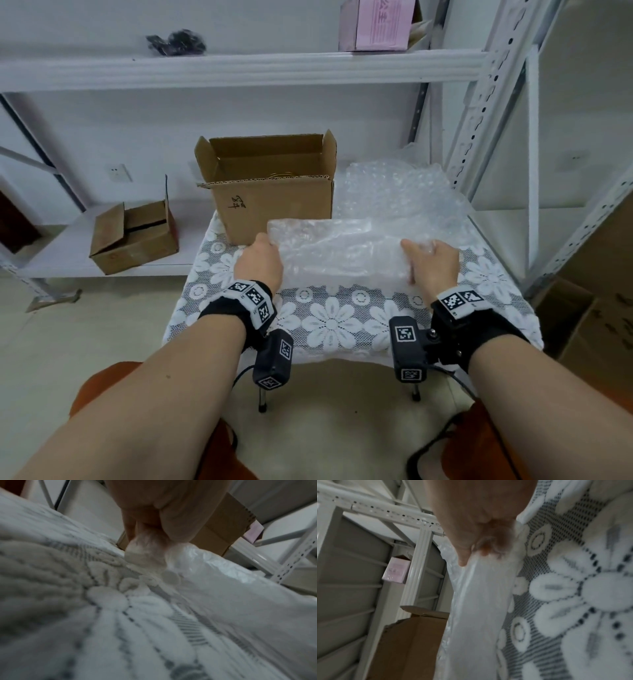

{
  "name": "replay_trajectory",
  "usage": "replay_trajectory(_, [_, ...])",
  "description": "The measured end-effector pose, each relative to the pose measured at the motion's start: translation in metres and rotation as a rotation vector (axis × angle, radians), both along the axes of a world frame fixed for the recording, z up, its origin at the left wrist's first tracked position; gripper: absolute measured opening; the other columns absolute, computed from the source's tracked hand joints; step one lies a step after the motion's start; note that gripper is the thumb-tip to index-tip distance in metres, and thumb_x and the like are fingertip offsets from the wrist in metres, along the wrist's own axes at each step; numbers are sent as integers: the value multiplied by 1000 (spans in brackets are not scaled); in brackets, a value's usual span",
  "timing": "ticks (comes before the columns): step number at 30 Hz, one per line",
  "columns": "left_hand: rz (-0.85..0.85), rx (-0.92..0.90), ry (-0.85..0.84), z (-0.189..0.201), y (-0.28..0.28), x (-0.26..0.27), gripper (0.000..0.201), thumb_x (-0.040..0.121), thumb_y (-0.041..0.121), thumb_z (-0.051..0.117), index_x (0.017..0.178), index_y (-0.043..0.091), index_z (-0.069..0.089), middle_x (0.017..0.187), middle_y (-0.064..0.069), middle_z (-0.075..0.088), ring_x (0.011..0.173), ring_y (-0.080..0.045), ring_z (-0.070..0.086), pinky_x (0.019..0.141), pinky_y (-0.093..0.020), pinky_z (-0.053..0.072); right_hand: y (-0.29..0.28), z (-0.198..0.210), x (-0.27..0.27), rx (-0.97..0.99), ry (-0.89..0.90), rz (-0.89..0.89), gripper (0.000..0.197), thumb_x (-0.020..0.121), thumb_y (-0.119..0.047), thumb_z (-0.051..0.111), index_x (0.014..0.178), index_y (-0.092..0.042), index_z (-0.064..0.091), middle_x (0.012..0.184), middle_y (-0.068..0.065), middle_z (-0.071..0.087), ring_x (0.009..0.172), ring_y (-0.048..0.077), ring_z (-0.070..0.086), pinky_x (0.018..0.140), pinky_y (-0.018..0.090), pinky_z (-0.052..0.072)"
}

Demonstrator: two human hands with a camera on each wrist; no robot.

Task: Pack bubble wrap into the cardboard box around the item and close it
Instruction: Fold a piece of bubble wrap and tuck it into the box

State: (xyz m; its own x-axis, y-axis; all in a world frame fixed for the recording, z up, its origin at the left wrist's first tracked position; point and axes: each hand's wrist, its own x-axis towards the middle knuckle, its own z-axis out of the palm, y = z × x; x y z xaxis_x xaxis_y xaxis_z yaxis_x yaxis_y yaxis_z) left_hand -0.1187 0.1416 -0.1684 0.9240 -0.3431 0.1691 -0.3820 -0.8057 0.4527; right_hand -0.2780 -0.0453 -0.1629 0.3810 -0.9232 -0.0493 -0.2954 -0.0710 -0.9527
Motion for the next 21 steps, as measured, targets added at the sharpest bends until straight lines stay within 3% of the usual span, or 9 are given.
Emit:
replay_trajectory(2, [-9,113,-34,-1,4,-1,25,101,19,35,108,0,50,100,-19,65,92,-36,64,69,-39,44,0,-2,0,-56,83,49,25,83,-27,67,92,-4,62,70,15,58,61,21,50,65,39,52])
replay_trajectory(4, [-9,185,-38,1,6,-3,23,99,18,39,109,1,51,103,-18,65,95,-36,64,74,-39,47,1,-4,0,-100,208,117,18,83,-26,65,77,-12,58,63,8,51,60,20,44,56,31,41])
replay_trajectory(5, [10,199,-34,3,6,-3,20,97,15,42,109,2,51,104,-17,65,96,-35,63,78,-39,47,2,-5,0,-107,280,140,25,82,-27,64,67,-13,50,62,4,48,60,20,43,56,30,38])
replay_trajectory(8, [20,98,-93,10,0,-5,29,84,1,52,113,5,47,112,-14,56,104,-30,54,87,-38,45,4,-6,0,-143,401,172,31,81,-29,61,61,-12,44,61,2,47,61,21,45,59,31,38])
replay_trajectory(10, [-123,-42,-150,18,-10,-11,37,83,-2,55,117,9,48,121,-9,50,111,-22,47,92,-27,39,4,-5,-1,-145,415,183,32,82,-28,58,59,-13,42,57,1,45,54,18,42,51,28,34])
replay_trajectory(13, [-505,14,-6,33,-28,-33,46,87,17,63,130,16,46,139,-2,43,129,-17,39,107,-28,31,7,2,-1,-141,492,223,32,83,-34,57,62,-11,49,58,2,51,55,19,49,50,27,37])
replay_trajectory(15, [-650,193,150,34,-38,-47,74,82,40,70,144,20,34,155,-4,25,144,-21,20,115,-37,20,3,0,1,-146,566,256,42,77,-47,56,74,-6,61,75,10,63,73,28,60,64,33,49])
replay_trajectory(18, [-698,444,275,21,-42,-55,111,69,60,73,153,30,7,161,-2,-5,148,-25,-7,118,-49,5,-5,-3,0,-120,639,300,68,62,-64,50,92,-4,64,104,19,64,94,36,60,83,42,52])
replay_trajectory(21, [-698,564,313,7,-40,-56,123,62,64,75,151,35,-5,160,-1,-13,146,-29,-14,116,-56,-2,3,15,-5,24,527,310,50,78,-42,66,102,1,58,104,17,60,90,31,59,78,38,50])
